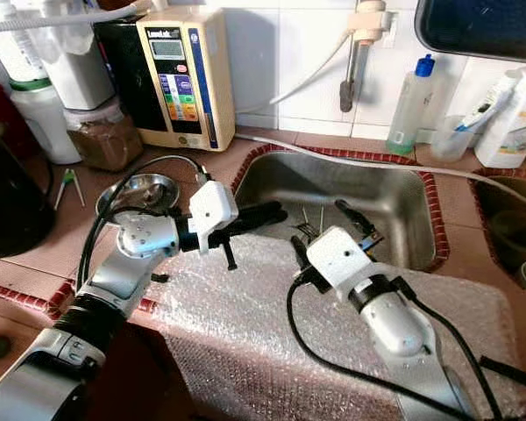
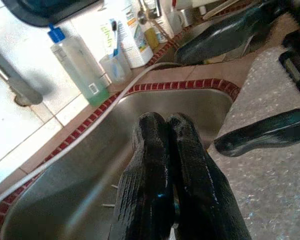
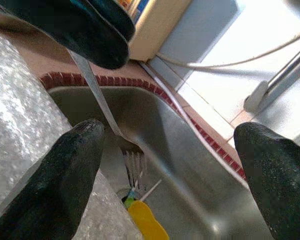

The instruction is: Kitchen organization

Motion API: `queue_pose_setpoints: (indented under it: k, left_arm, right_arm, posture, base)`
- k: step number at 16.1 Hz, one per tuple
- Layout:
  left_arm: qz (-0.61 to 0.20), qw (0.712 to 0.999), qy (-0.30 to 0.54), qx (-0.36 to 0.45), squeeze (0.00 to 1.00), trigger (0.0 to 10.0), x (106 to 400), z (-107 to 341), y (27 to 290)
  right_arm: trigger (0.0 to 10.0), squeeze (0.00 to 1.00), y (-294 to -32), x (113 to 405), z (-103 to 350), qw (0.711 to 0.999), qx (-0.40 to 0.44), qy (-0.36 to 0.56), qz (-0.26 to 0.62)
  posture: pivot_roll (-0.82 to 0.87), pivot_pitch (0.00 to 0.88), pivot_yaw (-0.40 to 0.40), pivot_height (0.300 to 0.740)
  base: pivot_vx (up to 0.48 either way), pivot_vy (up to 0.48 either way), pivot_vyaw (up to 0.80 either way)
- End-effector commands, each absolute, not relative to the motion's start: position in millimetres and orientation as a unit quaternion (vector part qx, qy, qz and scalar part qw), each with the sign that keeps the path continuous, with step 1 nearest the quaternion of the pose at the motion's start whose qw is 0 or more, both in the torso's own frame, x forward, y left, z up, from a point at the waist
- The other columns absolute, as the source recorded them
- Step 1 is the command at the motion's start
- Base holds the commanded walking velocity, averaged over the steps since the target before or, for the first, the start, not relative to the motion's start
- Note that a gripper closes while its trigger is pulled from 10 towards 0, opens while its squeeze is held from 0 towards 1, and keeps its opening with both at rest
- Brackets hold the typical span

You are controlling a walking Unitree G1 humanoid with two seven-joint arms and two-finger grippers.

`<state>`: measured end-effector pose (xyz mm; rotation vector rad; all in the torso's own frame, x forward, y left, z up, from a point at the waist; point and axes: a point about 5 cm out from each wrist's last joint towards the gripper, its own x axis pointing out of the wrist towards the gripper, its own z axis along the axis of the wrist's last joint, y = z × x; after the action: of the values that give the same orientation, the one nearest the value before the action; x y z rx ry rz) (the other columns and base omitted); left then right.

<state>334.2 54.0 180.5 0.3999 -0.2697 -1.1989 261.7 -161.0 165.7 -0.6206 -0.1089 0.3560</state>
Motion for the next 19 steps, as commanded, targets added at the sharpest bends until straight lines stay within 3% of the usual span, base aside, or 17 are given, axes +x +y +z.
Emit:
queue_pose_setpoints:
  k: [1, 2, 3, 4, 5, 9, 19]
  left_arm:
    - [-0.571, 0.788, -0.138, 0.185, 0.00, 0.0, 331.4, 186.7, 49.8]
    - [-0.572, 0.787, -0.139, 0.183, 0.00, 0.0, 331.0, 187.2, 49.3]
    - [-0.573, 0.787, -0.142, 0.178, 0.00, 0.0, 330.0, 188.2, 48.5]
    - [-0.575, 0.787, -0.142, 0.171, 0.00, 0.0, 329.2, 189.3, 47.8]
    - [-0.575, 0.787, -0.142, 0.171, 0.00, 0.0, 328.9, 189.7, 47.8]
    - [-0.568, 0.797, -0.147, 0.145, 0.00, 0.0, 329.0, 196.6, 49.7]
    - [-0.562, 0.802, -0.146, 0.140, 0.00, 0.0, 328.7, 197.6, 50.0]
  right_arm:
    - [10.0, 0.00, -167.1, 270.1, 166.7, 0.943, -0.284, -0.056, 0.164]
    - [10.0, 0.00, -167.0, 273.1, 165.3, 0.947, -0.271, -0.052, 0.165]
    - [4.4, 0.00, -163.3, 281.5, 163.6, 0.949, -0.254, -0.054, 0.176]
    - [3.3, 0.00, -159.6, 289.9, 163.7, 0.950, -0.246, -0.058, 0.181]
    - [0.0, 0.00, -157.8, 293.5, 163.7, 0.951, -0.241, -0.059, 0.184]
    - [0.0, 0.00, -138.1, 317.1, 160.0, 0.949, -0.212, -0.062, 0.225]
    - [0.0, 0.00, -93.1, 302.7, 139.0, 0.935, -0.149, -0.048, 0.318]
  posture:
    - [-0.02, 0.000, 0.095, 0.740]
    - [-0.02, 0.000, 0.096, 0.740]
    - [-0.02, 0.000, 0.096, 0.740]
    - [-0.01, 0.000, 0.095, 0.740]
    - [-0.01, 0.000, 0.095, 0.740]
    - [0.01, 0.000, 0.086, 0.740]
    - [0.01, 0.000, 0.090, 0.740]
  base:
    - [0.000, 0.000, 0.00]
    - [0.000, 0.000, 0.00]
    - [0.000, 0.000, 0.00]
    - [0.000, 0.000, 0.00]
    - [0.000, 0.000, 0.00]
    - [0.000, 0.000, 0.00]
    - [0.000, 0.000, 0.00]
